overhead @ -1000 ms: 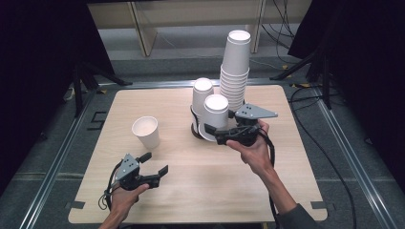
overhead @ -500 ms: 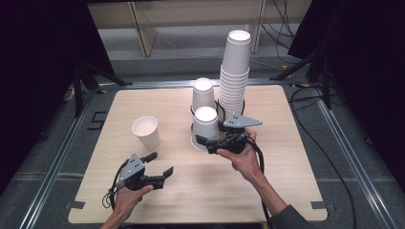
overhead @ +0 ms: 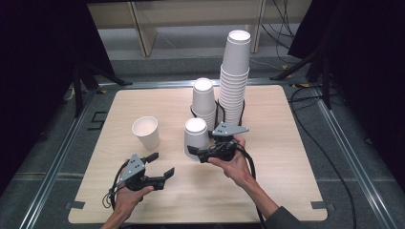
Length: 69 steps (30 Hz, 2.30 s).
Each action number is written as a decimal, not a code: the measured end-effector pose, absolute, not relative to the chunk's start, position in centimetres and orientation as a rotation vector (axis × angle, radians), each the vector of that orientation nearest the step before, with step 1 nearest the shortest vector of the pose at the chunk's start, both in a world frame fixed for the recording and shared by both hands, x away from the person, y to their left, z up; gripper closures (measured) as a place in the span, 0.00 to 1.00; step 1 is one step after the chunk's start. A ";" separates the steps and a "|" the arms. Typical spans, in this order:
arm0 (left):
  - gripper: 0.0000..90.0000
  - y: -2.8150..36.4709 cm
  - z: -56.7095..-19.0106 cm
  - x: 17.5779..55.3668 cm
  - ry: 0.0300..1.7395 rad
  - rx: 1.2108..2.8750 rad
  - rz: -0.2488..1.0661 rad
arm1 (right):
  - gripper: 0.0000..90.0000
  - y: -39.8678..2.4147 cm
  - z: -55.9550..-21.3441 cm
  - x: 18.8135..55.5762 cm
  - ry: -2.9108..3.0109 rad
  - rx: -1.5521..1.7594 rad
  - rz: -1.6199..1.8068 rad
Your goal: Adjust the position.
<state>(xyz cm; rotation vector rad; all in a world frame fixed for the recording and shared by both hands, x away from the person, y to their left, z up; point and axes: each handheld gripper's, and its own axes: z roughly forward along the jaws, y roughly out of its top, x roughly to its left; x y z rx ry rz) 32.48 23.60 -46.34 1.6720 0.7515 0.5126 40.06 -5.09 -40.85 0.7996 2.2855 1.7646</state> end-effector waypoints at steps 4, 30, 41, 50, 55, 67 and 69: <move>0.16 23.6 -46.2 32.2 0.750 1.688 0.509 | 0.19 -4.7 -41.1 40.0 2.275 0.776 1.751; 0.16 23.1 -46.0 32.0 0.724 1.663 0.401 | 0.19 -0.8 -42.2 38.8 2.369 0.709 1.824; 0.07 22.5 -46.2 32.1 0.733 1.671 0.387 | 0.19 0.9 -42.2 37.9 2.363 0.680 1.820; 0.01 22.6 -46.2 32.3 0.729 1.633 0.365 | 0.19 1.5 -42.4 37.5 2.354 0.654 1.871; 0.00 22.6 -46.1 32.3 0.735 1.644 0.364 | 0.19 1.9 -42.5 37.0 2.363 0.672 1.901; 0.00 22.8 -46.1 32.3 0.750 1.620 0.315 | 0.19 1.9 -42.5 36.6 2.351 0.656 1.941; 0.00 22.8 -46.0 32.3 0.750 1.621 0.315 | 0.19 2.0 -42.6 36.7 2.351 0.636 1.940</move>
